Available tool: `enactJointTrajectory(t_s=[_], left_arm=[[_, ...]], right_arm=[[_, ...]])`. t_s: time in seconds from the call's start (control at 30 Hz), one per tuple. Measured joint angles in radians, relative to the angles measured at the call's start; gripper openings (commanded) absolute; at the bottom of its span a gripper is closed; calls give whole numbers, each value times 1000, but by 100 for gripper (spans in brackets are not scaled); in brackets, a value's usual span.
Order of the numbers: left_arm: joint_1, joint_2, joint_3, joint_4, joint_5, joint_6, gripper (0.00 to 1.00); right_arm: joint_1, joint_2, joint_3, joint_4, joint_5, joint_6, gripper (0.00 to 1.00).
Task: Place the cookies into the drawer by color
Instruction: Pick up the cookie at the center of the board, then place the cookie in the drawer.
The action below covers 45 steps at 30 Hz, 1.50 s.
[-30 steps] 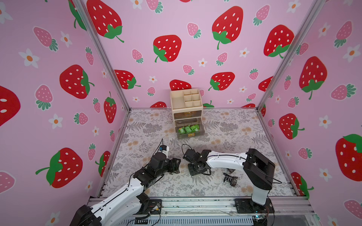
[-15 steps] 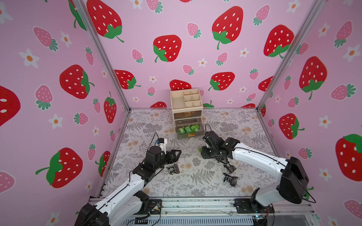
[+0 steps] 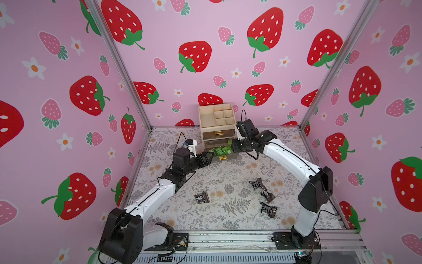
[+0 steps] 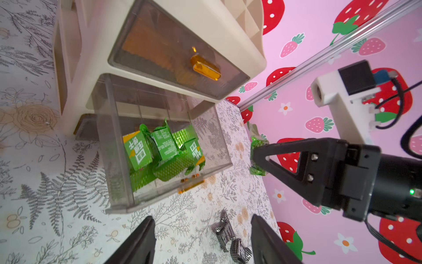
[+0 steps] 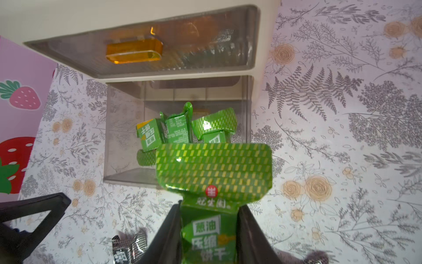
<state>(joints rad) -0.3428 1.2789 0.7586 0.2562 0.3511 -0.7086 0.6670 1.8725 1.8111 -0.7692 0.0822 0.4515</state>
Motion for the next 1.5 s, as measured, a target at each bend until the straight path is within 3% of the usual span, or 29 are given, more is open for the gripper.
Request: enactJointTrajectory(t_s=[0.53,0.97,1.4,1.5], left_arm=[[8,146,41,37,-55,48,70],[8,151,47,39,-54,65,70],[13,151,60,34,-36,77,70],[14,152,66,29,-32,77,71]], right_arm=[[-1,204,176,-45,11,-49,36],[-6,303,267,-51,62,-43,43],[-8,351,312,-77,80,-44,44],[-4,351,316,-81,94,-46,50]])
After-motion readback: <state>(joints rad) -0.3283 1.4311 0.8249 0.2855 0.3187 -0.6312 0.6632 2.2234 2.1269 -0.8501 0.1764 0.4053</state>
